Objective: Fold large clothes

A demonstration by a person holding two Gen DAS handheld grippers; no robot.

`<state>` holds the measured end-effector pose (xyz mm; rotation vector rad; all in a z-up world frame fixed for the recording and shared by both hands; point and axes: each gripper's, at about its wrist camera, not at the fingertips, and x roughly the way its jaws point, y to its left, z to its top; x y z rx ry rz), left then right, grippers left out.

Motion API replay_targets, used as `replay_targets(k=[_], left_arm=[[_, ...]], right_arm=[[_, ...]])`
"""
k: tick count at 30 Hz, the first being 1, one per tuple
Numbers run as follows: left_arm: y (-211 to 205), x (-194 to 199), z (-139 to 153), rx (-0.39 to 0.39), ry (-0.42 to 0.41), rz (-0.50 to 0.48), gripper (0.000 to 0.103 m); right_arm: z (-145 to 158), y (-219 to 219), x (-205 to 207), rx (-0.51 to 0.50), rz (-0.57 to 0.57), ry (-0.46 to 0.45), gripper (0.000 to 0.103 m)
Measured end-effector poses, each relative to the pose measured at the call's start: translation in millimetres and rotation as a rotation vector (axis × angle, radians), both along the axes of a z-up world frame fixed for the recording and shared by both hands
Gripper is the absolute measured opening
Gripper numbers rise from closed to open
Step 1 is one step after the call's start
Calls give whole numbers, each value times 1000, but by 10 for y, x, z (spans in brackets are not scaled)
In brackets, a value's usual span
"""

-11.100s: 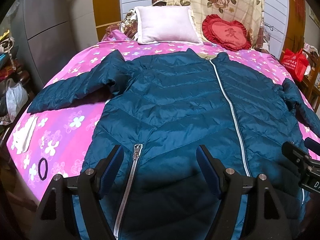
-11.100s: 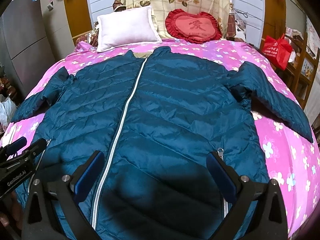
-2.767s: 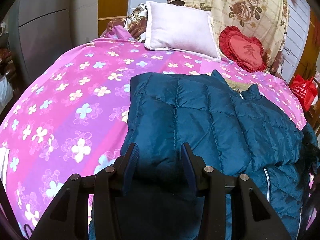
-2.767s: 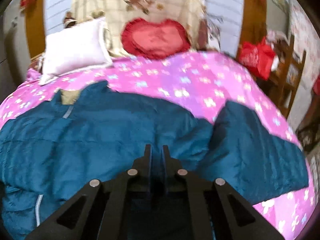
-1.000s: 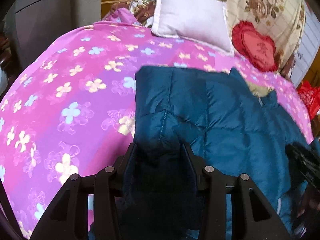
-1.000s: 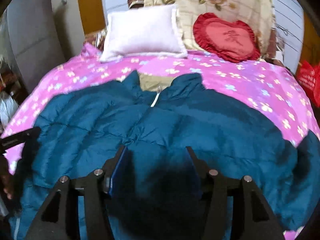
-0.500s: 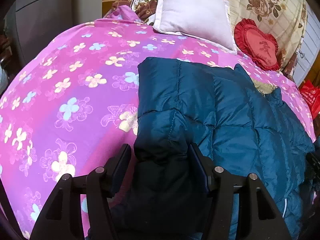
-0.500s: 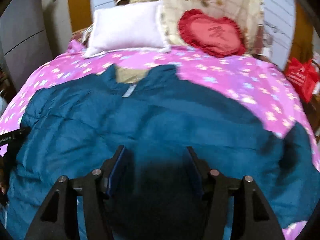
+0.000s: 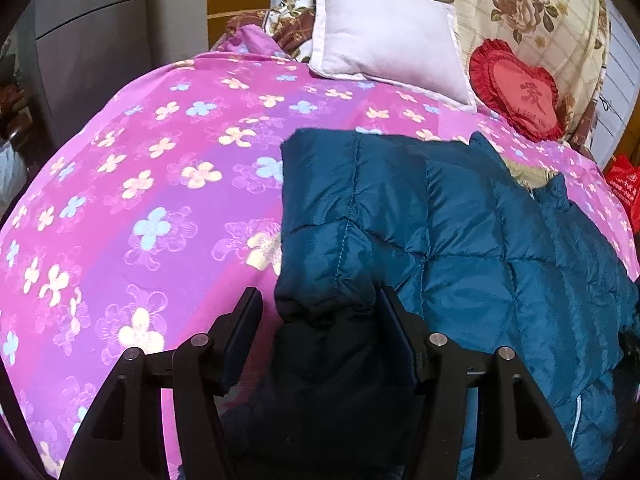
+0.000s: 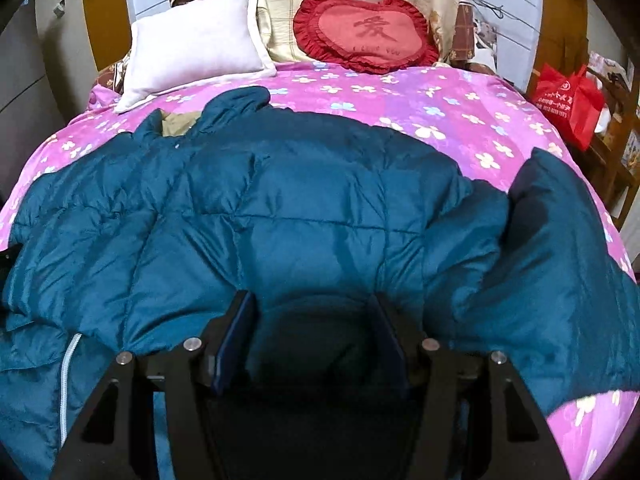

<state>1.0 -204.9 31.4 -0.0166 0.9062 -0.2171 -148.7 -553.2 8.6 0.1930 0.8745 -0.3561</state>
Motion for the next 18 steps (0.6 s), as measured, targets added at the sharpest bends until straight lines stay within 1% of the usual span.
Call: replay_targets(k=[4, 8, 10, 13, 18], left_arm=[[24, -73, 153, 9, -49, 16, 41], [65, -207, 366, 1, -132, 30, 41], [70, -266, 446, -5, -158, 22, 41], [77, -348, 522, -11, -178, 4, 41], [58, -464, 575, 11, -207, -15, 41]], right_arm=[[85, 90, -136, -27, 4, -29, 65], [182, 171, -268, -13, 24, -55, 68], [235, 216, -322, -12, 32, -68, 70], [293, 268, -362, -5, 39, -77, 71], [367, 373, -409, -13, 51, -87, 73]])
